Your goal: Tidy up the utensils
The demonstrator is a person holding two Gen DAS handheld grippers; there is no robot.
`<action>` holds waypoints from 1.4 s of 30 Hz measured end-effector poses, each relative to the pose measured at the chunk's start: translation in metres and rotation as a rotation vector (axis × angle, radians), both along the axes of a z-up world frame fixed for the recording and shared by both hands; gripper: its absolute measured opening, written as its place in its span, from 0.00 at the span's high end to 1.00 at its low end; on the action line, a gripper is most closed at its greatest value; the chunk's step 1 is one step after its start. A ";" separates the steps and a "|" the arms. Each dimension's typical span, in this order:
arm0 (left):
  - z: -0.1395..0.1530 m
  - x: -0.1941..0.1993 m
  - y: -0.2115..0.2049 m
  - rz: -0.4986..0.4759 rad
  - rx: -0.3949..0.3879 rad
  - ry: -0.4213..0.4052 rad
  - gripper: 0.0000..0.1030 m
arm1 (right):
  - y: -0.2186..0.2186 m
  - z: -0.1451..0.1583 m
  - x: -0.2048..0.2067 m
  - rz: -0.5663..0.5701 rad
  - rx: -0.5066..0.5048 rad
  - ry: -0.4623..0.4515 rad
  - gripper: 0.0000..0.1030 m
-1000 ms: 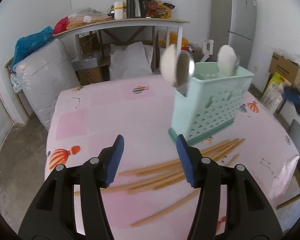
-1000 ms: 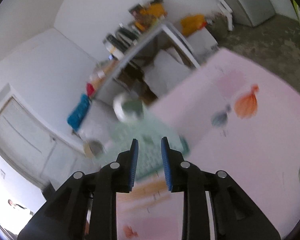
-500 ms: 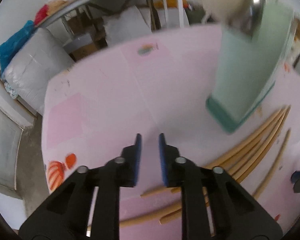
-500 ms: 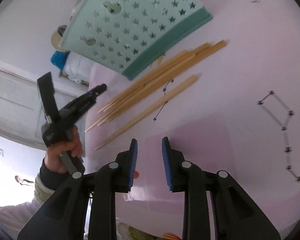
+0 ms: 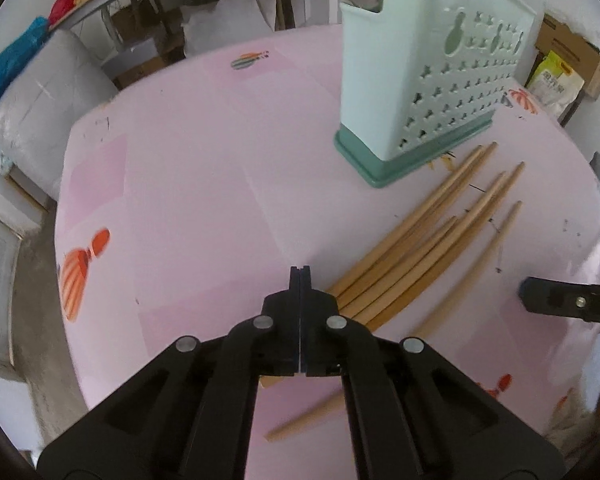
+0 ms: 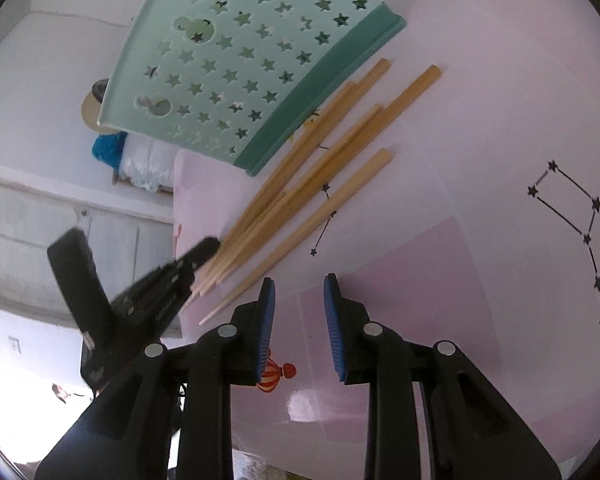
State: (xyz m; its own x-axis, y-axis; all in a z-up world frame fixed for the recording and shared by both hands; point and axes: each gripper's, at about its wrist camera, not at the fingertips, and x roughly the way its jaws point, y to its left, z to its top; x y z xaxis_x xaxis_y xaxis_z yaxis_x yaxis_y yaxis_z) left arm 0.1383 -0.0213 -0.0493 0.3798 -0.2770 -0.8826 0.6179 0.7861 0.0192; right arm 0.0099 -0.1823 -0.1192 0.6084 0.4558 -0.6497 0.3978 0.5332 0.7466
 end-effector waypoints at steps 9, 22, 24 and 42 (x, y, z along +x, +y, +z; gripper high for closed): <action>0.000 -0.021 0.002 0.043 -0.056 0.036 1.00 | 0.009 0.002 -0.003 -0.086 -0.018 0.051 0.76; -0.002 -0.048 0.001 0.106 -0.164 0.063 1.00 | 0.019 0.006 -0.005 -0.153 -0.129 0.054 0.87; -0.003 -0.053 -0.001 0.116 -0.184 0.072 1.00 | 0.018 0.007 -0.006 -0.155 -0.140 0.054 0.90; -0.010 -0.108 -0.043 0.063 -0.307 0.197 1.00 | -0.012 0.016 -0.034 -0.053 -0.335 0.030 0.95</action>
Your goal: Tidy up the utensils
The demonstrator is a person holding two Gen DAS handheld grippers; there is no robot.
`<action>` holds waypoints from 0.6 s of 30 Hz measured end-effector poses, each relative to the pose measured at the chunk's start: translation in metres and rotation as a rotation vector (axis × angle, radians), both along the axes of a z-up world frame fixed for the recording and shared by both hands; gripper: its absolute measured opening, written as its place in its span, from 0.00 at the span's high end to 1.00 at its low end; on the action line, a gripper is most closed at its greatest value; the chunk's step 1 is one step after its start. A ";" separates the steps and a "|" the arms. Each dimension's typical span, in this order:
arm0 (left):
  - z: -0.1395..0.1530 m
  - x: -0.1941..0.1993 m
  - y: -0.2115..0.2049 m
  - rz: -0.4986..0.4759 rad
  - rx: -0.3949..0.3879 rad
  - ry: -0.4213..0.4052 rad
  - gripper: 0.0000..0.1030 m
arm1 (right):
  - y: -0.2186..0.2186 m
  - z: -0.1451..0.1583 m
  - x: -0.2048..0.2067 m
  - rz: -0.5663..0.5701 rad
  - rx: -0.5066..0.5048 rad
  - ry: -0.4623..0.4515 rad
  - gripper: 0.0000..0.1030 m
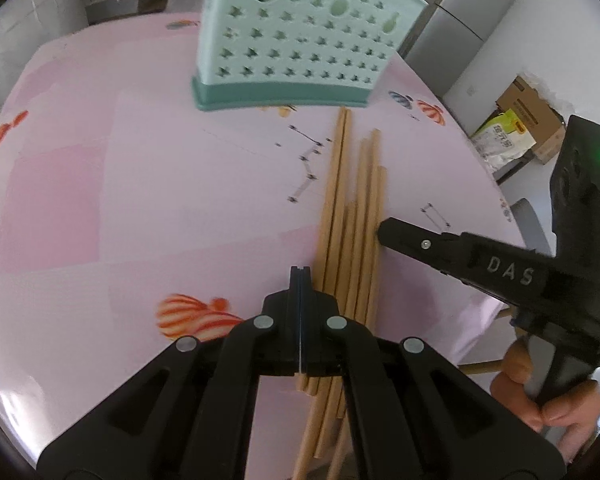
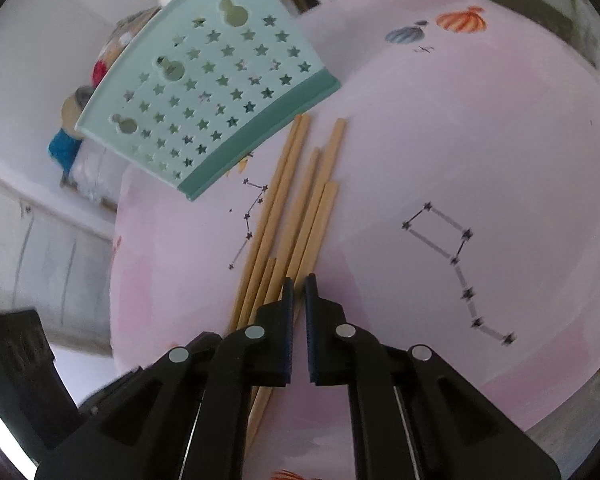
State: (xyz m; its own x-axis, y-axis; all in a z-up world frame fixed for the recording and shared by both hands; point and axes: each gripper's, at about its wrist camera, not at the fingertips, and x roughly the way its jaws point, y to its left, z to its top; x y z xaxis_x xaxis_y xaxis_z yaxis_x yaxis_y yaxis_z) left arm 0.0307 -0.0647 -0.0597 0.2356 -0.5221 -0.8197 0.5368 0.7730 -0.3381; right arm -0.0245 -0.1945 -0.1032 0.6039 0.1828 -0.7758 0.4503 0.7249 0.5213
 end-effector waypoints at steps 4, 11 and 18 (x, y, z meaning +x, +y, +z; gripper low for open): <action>-0.003 -0.004 -0.013 -0.015 -0.025 0.042 1.00 | -0.009 0.002 -0.002 0.093 -0.045 0.000 0.95; -0.010 -0.019 -0.045 -0.064 -0.077 0.103 1.00 | -0.042 0.004 -0.011 0.200 -0.089 -0.009 0.96; -0.015 -0.019 -0.061 -0.109 -0.114 0.112 1.00 | -0.064 0.002 -0.010 0.253 -0.092 -0.051 0.96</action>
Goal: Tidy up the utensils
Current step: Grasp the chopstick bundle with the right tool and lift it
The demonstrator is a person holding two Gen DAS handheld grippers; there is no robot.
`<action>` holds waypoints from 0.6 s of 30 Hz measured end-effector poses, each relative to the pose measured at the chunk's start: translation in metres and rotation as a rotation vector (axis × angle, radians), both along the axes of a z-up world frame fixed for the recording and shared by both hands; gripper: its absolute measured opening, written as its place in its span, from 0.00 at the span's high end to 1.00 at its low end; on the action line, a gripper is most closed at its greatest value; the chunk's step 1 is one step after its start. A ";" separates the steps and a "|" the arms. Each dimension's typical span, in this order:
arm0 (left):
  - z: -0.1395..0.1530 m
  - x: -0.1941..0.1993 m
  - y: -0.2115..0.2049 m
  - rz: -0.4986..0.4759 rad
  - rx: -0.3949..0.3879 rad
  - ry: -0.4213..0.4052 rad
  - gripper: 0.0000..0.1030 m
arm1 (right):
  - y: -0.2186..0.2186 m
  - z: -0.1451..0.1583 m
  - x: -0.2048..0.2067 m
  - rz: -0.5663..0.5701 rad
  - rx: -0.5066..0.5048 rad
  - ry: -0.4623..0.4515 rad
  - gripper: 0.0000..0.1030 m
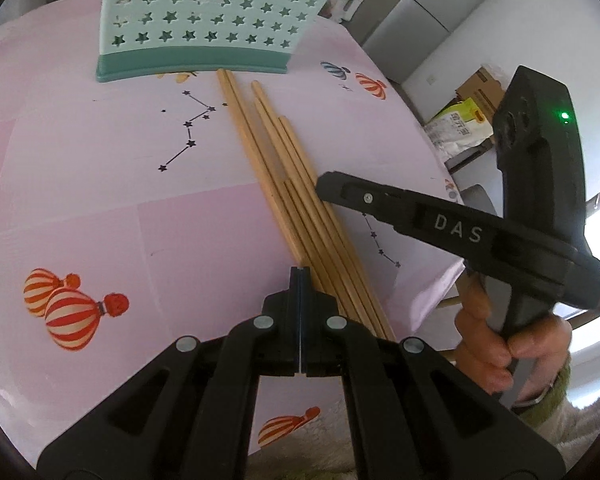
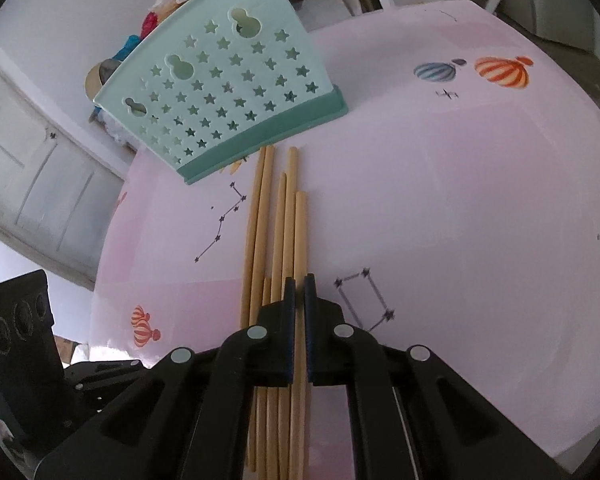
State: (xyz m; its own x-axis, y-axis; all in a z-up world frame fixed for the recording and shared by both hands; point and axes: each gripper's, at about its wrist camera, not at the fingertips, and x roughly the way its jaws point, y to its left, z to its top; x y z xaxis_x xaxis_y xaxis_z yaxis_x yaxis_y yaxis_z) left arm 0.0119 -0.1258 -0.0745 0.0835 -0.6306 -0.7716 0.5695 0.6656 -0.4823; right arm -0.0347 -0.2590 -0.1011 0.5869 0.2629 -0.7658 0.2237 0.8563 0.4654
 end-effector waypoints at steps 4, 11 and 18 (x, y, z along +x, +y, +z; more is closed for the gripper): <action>0.001 0.012 0.005 0.001 -0.011 -0.009 1.00 | -0.008 -0.001 0.006 0.007 -0.002 -0.018 0.96; 0.009 0.041 0.004 0.006 -0.036 -0.069 0.92 | -0.017 -0.002 0.024 -0.027 -0.006 -0.056 0.96; 0.010 0.046 0.010 -0.010 -0.042 -0.102 0.91 | -0.030 0.013 0.038 -0.050 -0.038 -0.061 0.89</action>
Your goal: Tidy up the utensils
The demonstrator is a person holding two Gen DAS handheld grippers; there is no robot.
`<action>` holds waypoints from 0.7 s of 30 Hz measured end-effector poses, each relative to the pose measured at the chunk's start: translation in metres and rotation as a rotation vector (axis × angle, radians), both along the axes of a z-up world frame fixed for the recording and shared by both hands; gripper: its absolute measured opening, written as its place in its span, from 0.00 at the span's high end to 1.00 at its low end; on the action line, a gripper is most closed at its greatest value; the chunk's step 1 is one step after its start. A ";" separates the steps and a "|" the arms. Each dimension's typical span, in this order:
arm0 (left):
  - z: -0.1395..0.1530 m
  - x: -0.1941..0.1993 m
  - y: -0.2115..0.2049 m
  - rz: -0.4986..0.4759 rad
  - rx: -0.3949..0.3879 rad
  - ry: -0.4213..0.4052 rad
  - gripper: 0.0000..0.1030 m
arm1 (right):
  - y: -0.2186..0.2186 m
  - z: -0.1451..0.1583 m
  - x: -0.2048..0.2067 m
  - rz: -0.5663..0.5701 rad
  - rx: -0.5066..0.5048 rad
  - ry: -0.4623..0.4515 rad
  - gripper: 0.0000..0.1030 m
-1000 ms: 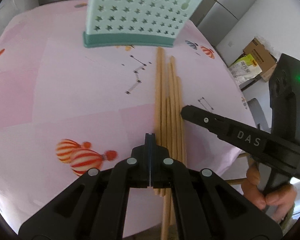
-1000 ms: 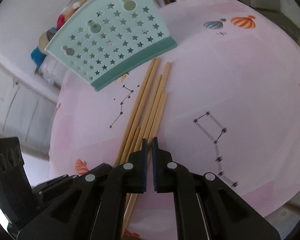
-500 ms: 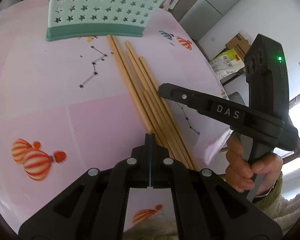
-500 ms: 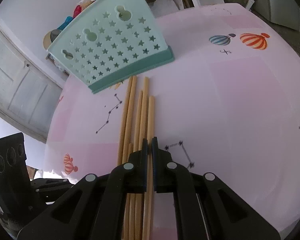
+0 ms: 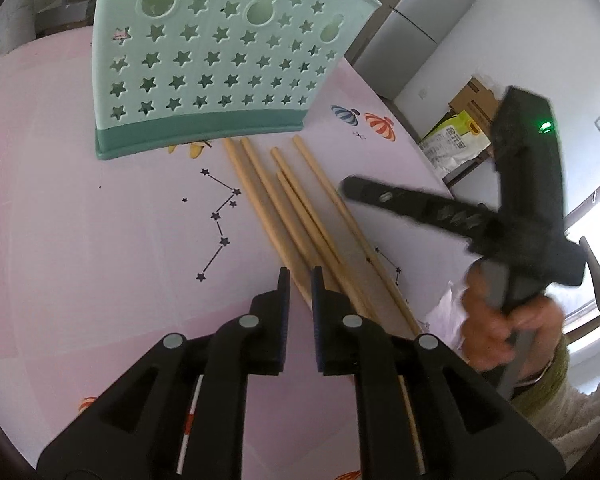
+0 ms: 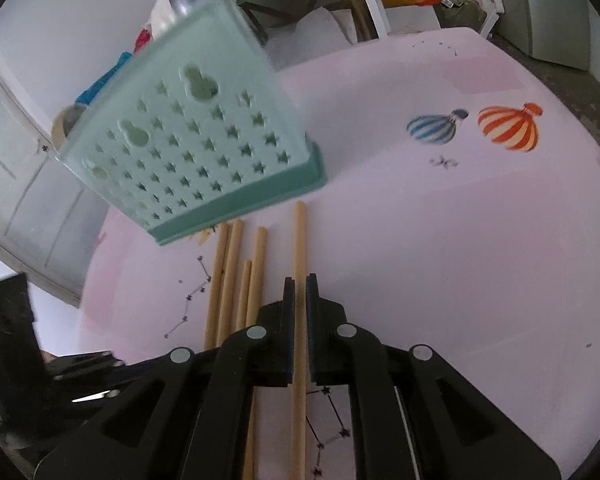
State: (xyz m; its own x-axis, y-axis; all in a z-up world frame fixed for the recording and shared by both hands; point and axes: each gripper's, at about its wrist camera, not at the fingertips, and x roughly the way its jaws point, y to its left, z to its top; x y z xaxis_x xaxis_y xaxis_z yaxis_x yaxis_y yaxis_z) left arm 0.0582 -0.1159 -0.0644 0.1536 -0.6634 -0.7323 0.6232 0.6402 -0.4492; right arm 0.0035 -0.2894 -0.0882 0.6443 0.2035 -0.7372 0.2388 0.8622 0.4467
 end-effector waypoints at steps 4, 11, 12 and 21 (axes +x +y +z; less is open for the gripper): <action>0.000 0.000 0.011 0.004 -0.013 -0.004 0.91 | -0.015 0.034 -0.045 -0.011 0.045 -0.076 0.69; -0.001 -0.001 0.020 0.005 -0.021 -0.007 0.91 | 0.010 0.041 -0.133 0.129 0.276 0.084 0.64; -0.002 -0.001 0.021 0.005 -0.017 -0.008 0.91 | 0.021 0.033 -0.142 0.147 0.312 0.142 0.64; -0.009 -0.001 0.017 0.003 -0.022 0.004 0.91 | 0.076 -0.031 -0.181 0.183 0.317 0.459 0.79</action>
